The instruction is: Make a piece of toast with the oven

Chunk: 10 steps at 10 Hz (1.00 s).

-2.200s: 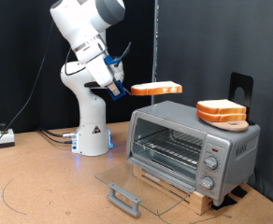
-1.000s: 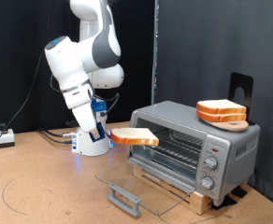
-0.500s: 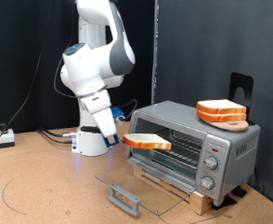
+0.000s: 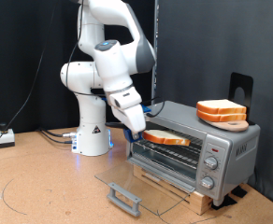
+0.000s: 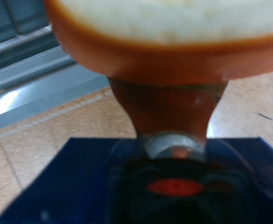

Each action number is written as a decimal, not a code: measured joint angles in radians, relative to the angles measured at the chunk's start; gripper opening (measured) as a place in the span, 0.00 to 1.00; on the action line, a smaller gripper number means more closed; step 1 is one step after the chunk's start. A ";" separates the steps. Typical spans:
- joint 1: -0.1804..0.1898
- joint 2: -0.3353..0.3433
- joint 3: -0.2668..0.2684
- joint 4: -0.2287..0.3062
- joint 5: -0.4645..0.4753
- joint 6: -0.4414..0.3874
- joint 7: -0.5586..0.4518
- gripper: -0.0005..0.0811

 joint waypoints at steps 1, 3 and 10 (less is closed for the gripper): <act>0.000 -0.008 0.035 -0.002 -0.042 -0.005 0.037 0.49; 0.000 -0.013 0.087 -0.008 -0.091 -0.004 0.097 0.49; -0.076 -0.014 0.106 -0.012 -0.240 -0.001 0.118 0.49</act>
